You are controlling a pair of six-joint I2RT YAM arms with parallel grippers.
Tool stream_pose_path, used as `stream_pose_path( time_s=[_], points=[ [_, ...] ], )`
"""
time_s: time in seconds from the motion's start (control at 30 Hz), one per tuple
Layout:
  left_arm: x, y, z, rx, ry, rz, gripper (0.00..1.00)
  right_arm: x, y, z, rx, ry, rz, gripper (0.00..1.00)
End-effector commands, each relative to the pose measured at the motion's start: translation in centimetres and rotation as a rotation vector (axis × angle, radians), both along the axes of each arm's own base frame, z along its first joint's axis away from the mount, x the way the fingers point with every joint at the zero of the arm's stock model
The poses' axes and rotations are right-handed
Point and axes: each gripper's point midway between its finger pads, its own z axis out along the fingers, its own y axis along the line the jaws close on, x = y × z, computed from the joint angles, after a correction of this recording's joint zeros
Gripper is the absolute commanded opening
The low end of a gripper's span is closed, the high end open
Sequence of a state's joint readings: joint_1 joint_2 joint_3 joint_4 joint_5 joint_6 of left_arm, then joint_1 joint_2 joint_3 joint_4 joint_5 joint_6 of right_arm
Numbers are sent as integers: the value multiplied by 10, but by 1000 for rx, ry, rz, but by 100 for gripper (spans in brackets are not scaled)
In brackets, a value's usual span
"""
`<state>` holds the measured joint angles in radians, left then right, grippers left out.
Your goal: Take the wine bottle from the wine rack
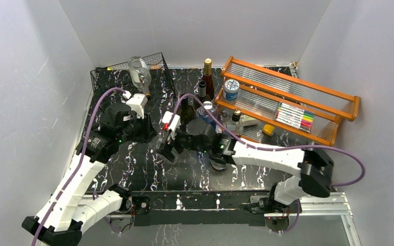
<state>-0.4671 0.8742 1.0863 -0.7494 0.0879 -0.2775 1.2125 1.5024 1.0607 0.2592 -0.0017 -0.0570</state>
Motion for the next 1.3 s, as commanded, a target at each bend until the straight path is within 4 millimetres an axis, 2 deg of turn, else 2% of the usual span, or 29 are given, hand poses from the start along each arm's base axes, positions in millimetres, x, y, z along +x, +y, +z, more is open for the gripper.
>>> stream_pose_path(
  time_s=[0.0,0.3,0.43,0.6,0.93,1.1,1.2,1.27],
  points=[
    [7,-3,26,9,-85,-46,0,4,-27,75,56,-33,-78,98],
    [12,-27,38,-45,-89,-141,0,40,-110,190,199,-200,-417,98],
    [17,-40,42,-30,-97,-166,0,55,-144,219,203,-248,-571,98],
    [20,-63,42,36,-119,-201,0,75,-177,231,172,-265,-733,98],
    [19,-113,37,171,-183,-262,0,120,-251,225,164,-161,-986,98],
    [22,-126,35,186,-195,-269,0,124,-282,229,190,-142,-1078,98],
    [24,-134,32,190,-189,-278,0,123,-293,231,206,-139,-1107,98],
    [25,-137,27,197,-176,-277,5,120,-295,233,227,-141,-1102,98]
  ],
)
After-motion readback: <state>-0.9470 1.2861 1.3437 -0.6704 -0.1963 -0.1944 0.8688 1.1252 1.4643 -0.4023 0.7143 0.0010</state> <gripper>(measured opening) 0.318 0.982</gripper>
